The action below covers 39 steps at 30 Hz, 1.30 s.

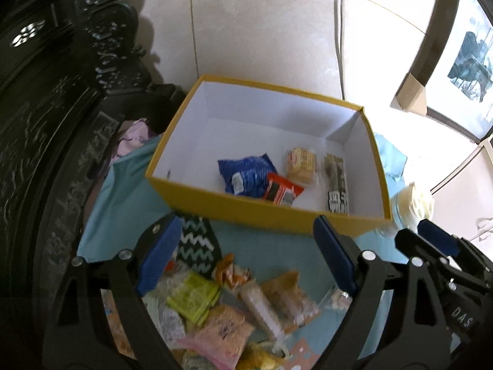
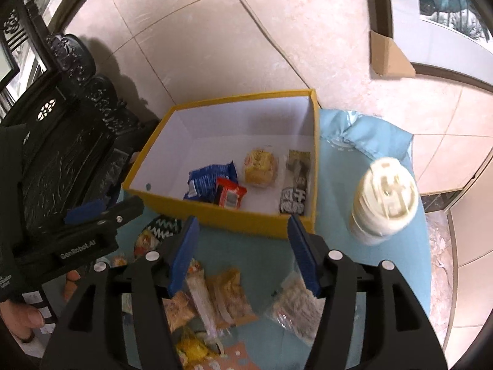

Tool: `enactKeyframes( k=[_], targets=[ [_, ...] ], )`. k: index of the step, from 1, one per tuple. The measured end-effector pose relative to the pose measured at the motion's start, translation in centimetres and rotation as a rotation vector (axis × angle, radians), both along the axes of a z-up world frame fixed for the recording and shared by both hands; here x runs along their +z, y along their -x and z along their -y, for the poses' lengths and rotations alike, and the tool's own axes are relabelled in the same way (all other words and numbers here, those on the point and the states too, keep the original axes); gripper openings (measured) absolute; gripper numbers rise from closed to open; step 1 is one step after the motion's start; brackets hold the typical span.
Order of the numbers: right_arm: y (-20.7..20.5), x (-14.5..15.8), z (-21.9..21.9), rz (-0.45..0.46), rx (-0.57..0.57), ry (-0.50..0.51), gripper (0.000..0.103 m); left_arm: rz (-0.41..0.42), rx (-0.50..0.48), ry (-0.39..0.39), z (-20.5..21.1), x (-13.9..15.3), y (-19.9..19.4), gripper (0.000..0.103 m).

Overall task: Organize snacks
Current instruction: 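Move both tools back from the box to the snack heap, then grasp the clear bag of white nuts with the right tool while the left tool grasps the pink packet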

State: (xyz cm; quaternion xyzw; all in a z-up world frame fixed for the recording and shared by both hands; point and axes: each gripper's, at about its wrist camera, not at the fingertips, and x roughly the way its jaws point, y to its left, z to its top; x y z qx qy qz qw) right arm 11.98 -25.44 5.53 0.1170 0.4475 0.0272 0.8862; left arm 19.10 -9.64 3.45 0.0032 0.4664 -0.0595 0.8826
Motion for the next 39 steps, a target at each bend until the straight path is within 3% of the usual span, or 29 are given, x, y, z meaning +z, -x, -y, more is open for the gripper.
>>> enactKeyframes(
  k=[3, 7, 12, 16, 24, 25, 27, 30, 35, 37, 39],
  targets=[
    [2.0, -0.4, 0.2, -0.005, 0.002, 0.007, 0.068, -0.002, -0.007, -0.015, -0.6, -0.6, 2.5, 0.090],
    [4.9, -2.7, 0.5, -0.049, 0.024, 0.065, 0.068, -0.029, -0.003, -0.058, -2.4, -3.2, 6.3, 0.090],
    [6.8, -8.2, 1.4, -0.202, 0.001, 0.084, 0.068, -0.115, 0.036, -0.070, -5.4, -6.9, 9.8, 0.090],
    [6.3, -11.0, 1.3, -0.258, -0.033, 0.072, 0.068, -0.159, 0.069, -0.097, -7.8, -9.0, 11.3, 0.090],
    [3.7, -15.2, -3.2, -0.281, 0.169, 0.375, 0.070, -0.207, 0.143, -0.083, -11.3, -10.4, 11.9, 0.090],
    [3.7, -15.4, -3.4, -0.279, 0.181, 0.398, 0.065, -0.209, 0.148, -0.081, -11.5, -10.5, 11.9, 0.090],
    [3.4, -15.3, -3.6, -0.298, 0.200, 0.414, 0.040, -0.210, 0.157, -0.077, -11.7, -10.5, 11.6, 0.090],
    [3.3, -14.0, -2.4, -0.315, 0.180, 0.322, 0.017, -0.211, 0.143, -0.067, -11.2, -10.3, 11.2, 0.090],
    [4.8, -12.1, 0.0, -0.308, 0.134, 0.181, 0.010, -0.221, 0.088, -0.062, -9.7, -10.3, 11.0, 0.090],
    [5.6, -11.5, 0.5, -0.303, 0.133, 0.134, 0.001, -0.230, 0.090, -0.053, -9.8, -10.5, 11.1, 0.090],
    [6.5, -10.8, 0.7, -0.292, 0.137, 0.082, 0.000, -0.241, 0.108, -0.040, -10.2, -10.7, 11.0, 0.090]
  ],
)
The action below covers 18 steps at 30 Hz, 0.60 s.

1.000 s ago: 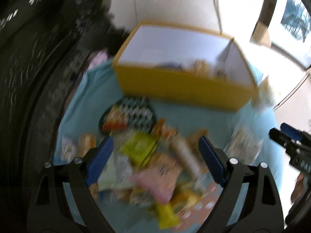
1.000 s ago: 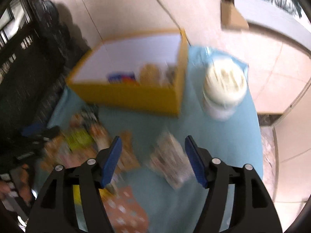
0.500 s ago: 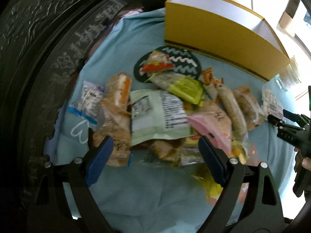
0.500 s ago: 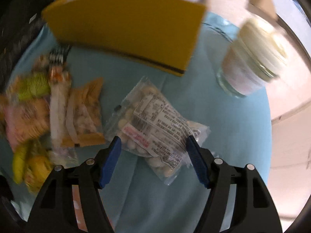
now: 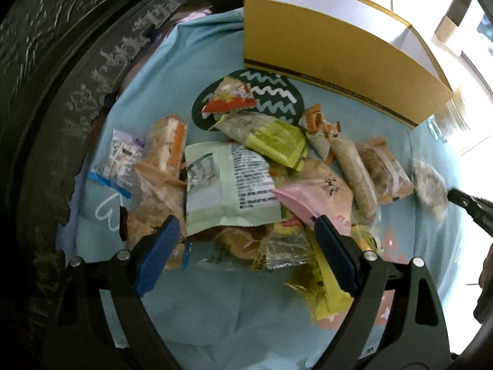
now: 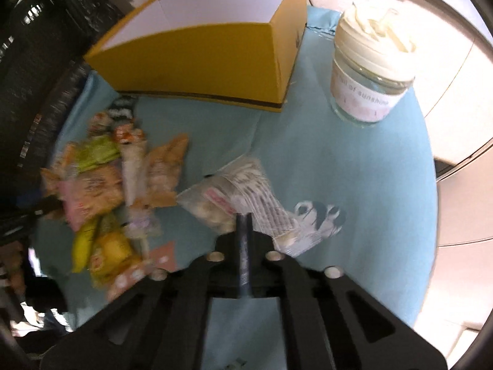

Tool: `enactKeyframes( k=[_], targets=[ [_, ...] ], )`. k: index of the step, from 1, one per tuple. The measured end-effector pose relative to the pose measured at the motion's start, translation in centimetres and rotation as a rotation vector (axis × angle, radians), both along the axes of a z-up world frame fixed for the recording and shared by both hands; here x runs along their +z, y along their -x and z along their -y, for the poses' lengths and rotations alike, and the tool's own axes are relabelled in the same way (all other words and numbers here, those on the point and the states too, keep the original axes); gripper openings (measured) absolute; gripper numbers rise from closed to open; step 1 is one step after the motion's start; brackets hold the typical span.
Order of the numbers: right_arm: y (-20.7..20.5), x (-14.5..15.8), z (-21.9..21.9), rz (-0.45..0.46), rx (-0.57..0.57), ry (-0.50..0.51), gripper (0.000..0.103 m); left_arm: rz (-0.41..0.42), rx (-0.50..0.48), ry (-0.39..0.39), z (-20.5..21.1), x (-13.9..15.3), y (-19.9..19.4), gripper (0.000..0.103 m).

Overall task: Organize snacks
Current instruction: 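Grasp the clear bag of white nuts with the right tool while the left tool grasps the pink packet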

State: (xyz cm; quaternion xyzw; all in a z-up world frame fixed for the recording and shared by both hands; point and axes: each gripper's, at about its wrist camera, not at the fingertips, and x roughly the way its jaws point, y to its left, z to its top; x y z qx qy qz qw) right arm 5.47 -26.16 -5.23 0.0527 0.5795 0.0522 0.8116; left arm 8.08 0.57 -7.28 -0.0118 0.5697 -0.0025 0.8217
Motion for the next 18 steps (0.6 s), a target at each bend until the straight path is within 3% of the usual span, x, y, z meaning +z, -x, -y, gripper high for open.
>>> enactKeyframes(
  k=[3, 6, 8, 9, 10, 13, 18],
  targets=[
    [0.9, 0.3, -0.1, -0.015, 0.027, -0.005, 0.000, -0.011, 0.034, 0.014, -0.9, -0.3, -0.3, 0.090],
    [1.3, -0.3, -0.8, -0.018, 0.066, 0.084, 0.003, -0.010, 0.043, 0.020, -1.1, 0.0, -0.5, 0.090],
    [1.2, -0.3, -0.8, -0.004, 0.061, 0.080, 0.025, 0.001, 0.022, 0.022, -0.7, 0.4, -0.4, 0.090],
    [1.1, -0.3, -1.0, 0.002, 0.067, 0.103, 0.051, 0.002, 0.012, 0.021, -0.5, 0.5, -0.3, 0.090],
    [0.8, -0.4, -1.2, 0.011, 0.077, 0.133, 0.059, 0.000, -0.001, 0.022, -0.1, 0.6, -0.3, 0.090],
    [0.3, -0.8, -2.0, 0.060, 0.152, 0.192, 0.060, -0.010, -0.017, 0.026, 0.6, 0.4, -0.1, 0.090],
    [-1.6, -4.5, -3.1, -0.023, 0.191, 0.282, 0.061, -0.042, -0.035, 0.033, 2.1, -0.5, 0.2, 0.090]
  ],
)
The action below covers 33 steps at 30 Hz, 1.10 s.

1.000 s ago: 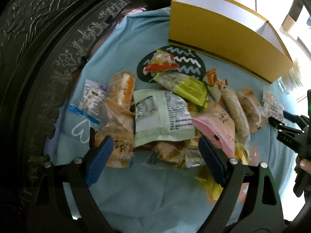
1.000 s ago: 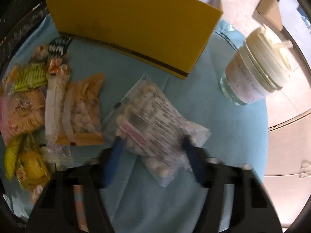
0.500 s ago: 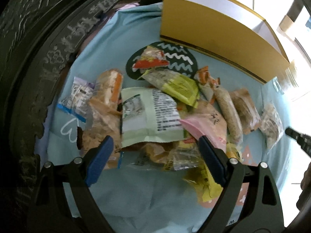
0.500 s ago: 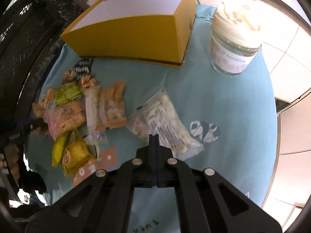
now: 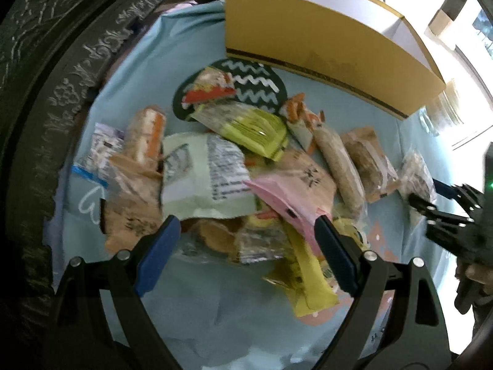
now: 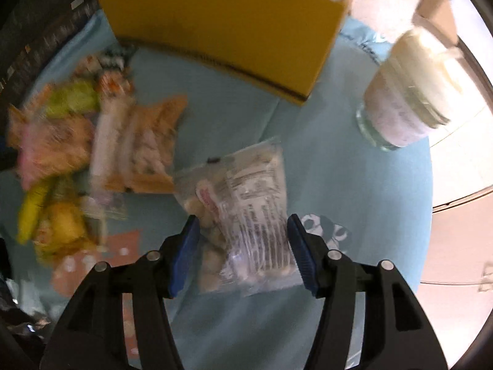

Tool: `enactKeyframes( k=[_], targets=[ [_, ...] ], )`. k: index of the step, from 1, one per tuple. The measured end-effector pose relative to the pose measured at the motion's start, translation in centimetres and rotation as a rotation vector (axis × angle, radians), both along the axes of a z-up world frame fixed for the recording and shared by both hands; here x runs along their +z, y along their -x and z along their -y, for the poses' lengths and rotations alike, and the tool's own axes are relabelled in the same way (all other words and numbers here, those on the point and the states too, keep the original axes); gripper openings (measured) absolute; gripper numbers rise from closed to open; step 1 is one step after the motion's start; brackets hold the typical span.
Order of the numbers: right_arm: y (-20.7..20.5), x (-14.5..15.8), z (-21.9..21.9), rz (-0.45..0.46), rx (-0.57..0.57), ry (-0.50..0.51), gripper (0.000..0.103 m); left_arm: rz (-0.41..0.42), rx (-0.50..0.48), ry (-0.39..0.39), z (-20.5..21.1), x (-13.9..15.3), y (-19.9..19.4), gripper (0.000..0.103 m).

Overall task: Organize snacks
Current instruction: 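Grasp the clear bag of white nuts with the right tool while the left tool grasps the pink packet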

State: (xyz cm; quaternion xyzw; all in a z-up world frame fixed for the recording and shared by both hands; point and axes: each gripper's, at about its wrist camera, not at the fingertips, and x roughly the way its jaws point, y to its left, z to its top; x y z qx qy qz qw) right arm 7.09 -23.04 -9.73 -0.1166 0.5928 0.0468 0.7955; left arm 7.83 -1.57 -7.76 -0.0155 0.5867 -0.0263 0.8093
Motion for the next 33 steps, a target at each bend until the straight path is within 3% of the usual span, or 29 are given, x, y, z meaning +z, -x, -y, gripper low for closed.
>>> enactKeyframes(
  k=[3, 5, 7, 10, 12, 19, 21, 23, 26, 33],
  targets=[
    [-0.3, -0.6, -0.4, -0.009, -0.006, 0.014, 0.049, -0.010, -0.017, 0.002, 1.1, -0.3, 0.3, 0.090],
    [-0.5, 0.0, -0.2, -0.008, -0.020, -0.035, 0.039, -0.023, -0.024, 0.012, 1.8, -0.6, 0.3, 0.090],
    [-0.3, 0.6, 0.8, -0.003, -0.051, -0.071, 0.036, -0.047, -0.017, 0.020, 2.4, -0.9, 0.2, 0.090],
    [0.4, 1.0, 1.7, -0.001, -0.077, -0.107, 0.035, -0.059, -0.008, 0.051, 3.2, -0.9, -0.1, 0.083],
    [1.3, 1.3, 2.3, 0.000, -0.095, -0.138, 0.035, -0.071, -0.019, 0.070, 3.9, -0.8, -0.4, 0.071],
    [4.2, 3.0, 4.0, 0.003, -0.111, -0.194, 0.035, -0.096, 0.007, 0.041, 5.2, -2.4, -2.6, 0.066],
    [3.9, 2.6, 3.4, -0.005, -0.104, -0.195, 0.035, -0.091, 0.005, 0.010, 5.5, -2.9, -3.2, 0.041],
    [3.1, 2.1, 2.5, -0.009, -0.099, -0.189, 0.035, -0.115, -0.014, 0.012, 5.6, -4.0, -3.8, 0.035],
    [2.7, 2.2, 2.2, -0.010, -0.086, -0.191, 0.035, -0.098, -0.052, 0.014, 5.9, -3.3, -3.5, 0.022],
    [1.9, 4.5, 1.7, 0.039, -0.071, -0.251, 0.035, 0.006, -0.086, 0.068, 5.0, 1.3, -1.1, 0.019]
  ],
)
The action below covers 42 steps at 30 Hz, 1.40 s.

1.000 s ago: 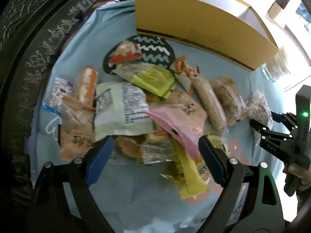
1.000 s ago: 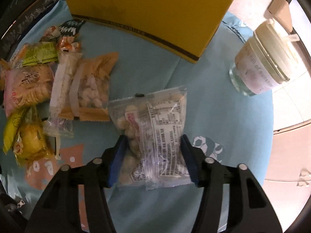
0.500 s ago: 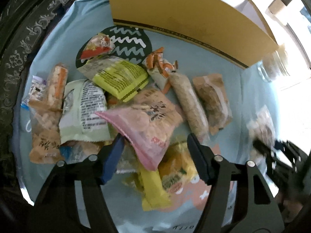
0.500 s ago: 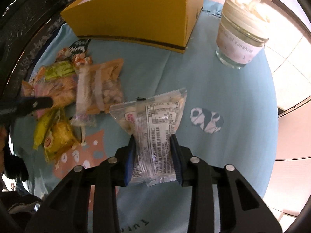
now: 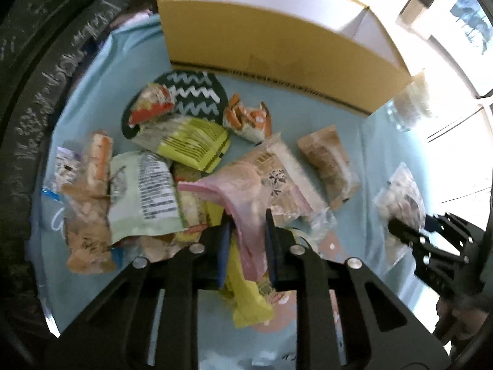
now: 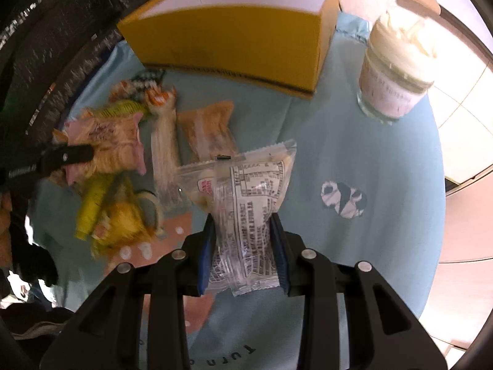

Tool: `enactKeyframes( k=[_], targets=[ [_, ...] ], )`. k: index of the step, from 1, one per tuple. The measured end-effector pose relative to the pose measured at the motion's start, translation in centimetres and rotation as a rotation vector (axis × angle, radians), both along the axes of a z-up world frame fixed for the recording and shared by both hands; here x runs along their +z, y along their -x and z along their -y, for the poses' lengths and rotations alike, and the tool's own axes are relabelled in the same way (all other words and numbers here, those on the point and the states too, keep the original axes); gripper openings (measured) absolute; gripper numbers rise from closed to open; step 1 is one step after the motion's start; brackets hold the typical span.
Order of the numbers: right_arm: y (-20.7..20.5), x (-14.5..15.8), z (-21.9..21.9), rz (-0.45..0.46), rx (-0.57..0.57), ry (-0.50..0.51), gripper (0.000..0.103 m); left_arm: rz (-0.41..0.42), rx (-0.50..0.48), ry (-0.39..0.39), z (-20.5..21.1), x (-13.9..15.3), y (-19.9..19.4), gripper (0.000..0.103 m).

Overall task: Organize snacks
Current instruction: 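Grasp the clear bag of white nuts with the right tool while the left tool grasps the pink packet, then carry both snacks into the yellow box and open both tools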

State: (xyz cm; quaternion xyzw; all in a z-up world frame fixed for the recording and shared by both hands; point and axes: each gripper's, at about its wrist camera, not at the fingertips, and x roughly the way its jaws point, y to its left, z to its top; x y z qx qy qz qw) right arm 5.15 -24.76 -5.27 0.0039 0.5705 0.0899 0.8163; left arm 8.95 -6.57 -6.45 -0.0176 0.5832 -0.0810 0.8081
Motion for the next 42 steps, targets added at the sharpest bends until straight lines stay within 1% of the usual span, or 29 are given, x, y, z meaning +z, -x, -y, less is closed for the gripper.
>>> enactKeyframes(
  k=[3, 4, 7, 9, 10, 13, 15, 16, 17, 20, 23, 25, 27, 28, 29, 30, 31, 33, 35, 37, 38, 39, 41, 42],
  targets=[
    [-0.3, 1.6, 0.1, 0.034, -0.002, -0.025, 0.035, 0.016, 0.012, 0.017, -1.1, 1.1, 0.4, 0.019],
    [-0.4, 2.1, 0.1, 0.045, 0.000, -0.029, 0.035, 0.032, 0.016, 0.022, -1.2, 1.8, 0.6, 0.019],
    [-1.1, 4.8, -0.2, 0.109, 0.009, -0.050, 0.035, 0.084, 0.010, 0.047, -1.6, 4.4, 0.6, 0.019],
    [-1.9, 6.5, -0.2, 0.148, 0.008, -0.070, 0.035, 0.135, -0.001, 0.051, -1.5, 6.6, 0.0, 0.019],
    [-2.4, 7.6, -0.2, 0.176, 0.007, -0.080, 0.035, 0.169, -0.008, 0.057, -1.4, 8.0, -0.8, 0.019],
    [-4.6, 10.3, 0.3, 0.247, -0.015, -0.109, 0.035, 0.237, -0.021, 0.066, -0.7, 10.5, -3.4, 0.019],
    [-6.5, 11.2, 0.2, 0.284, -0.035, -0.106, 0.035, 0.271, -0.022, 0.063, -0.2, 11.6, -5.4, 0.019],
    [-7.4, 11.6, 0.1, 0.299, -0.044, -0.101, 0.035, 0.291, -0.021, 0.069, 0.3, 12.2, -7.1, 0.019],
    [-8.5, 12.0, 0.0, 0.315, -0.057, -0.101, 0.035, 0.295, -0.021, 0.074, 0.6, 12.4, -8.4, 0.019],
    [-11.9, 11.9, -0.1, 0.323, -0.094, -0.098, 0.035, 0.313, -0.021, 0.069, 1.8, 12.7, -12.2, 0.020],
    [-15.7, 10.2, 0.0, 0.296, -0.147, -0.089, 0.035, 0.314, 0.001, 0.061, 3.1, 11.9, -16.1, 0.020],
    [-17.2, 9.3, 0.7, 0.285, -0.193, -0.104, 0.036, 0.316, 0.030, 0.061, 3.6, 11.2, -17.9, 0.032],
    [-18.3, 8.2, 1.5, 0.271, -0.252, -0.100, 0.040, 0.327, 0.073, 0.052, 3.5, 10.9, -18.5, 0.086],
    [-18.2, 8.0, 2.1, 0.269, -0.272, -0.097, 0.041, 0.347, 0.103, 0.032, 3.3, 10.9, -18.4, 0.090],
    [-18.0, 7.9, 2.3, 0.270, -0.285, -0.097, 0.045, 0.376, 0.112, 0.029, 3.0, 11.0, -18.0, 0.090],
    [-17.7, 7.8, 2.5, 0.273, -0.281, -0.097, 0.050, 0.381, 0.102, 0.035, 2.8, 10.9, -17.8, 0.090],
    [-17.6, 7.7, 2.3, 0.278, -0.275, -0.090, 0.053, 0.368, 0.088, 0.034, 2.6, 10.7, -17.6, 0.090],
    [-16.5, 7.8, 2.3, 0.275, -0.257, -0.072, 0.053, 0.341, 0.078, 0.013, 2.1, 10.1, -17.0, 0.090],
    [-15.2, 7.5, 2.0, 0.257, -0.213, -0.087, 0.053, 0.327, 0.069, 0.007, 1.3, 9.5, -15.6, 0.090],
    [-13.5, 7.3, 1.2, 0.263, -0.153, -0.064, 0.054, 0.315, 0.076, 0.008, 0.5, 8.8, -13.9, 0.090],
    [-12.4, 6.6, 0.4, 0.256, -0.105, -0.029, 0.054, 0.300, 0.080, 0.012, 0.0, 8.2, -12.9, 0.090],
    [-11.8, 6.3, 0.0, 0.243, -0.079, -0.015, 0.054, 0.282, 0.087, 0.015, -0.3, 7.6, -12.0, 0.090],
    [-10.2, 4.4, -1.1, 0.198, -0.020, 0.014, 0.054, 0.251, 0.107, 0.015, -1.1, 6.3, -10.0, 0.090],
    [-9.5, 3.4, -1.5, 0.172, -0.007, 0.023, 0.054, 0.240, 0.112, 0.013, -1.4, 5.8, -9.4, 0.090]
  ],
)
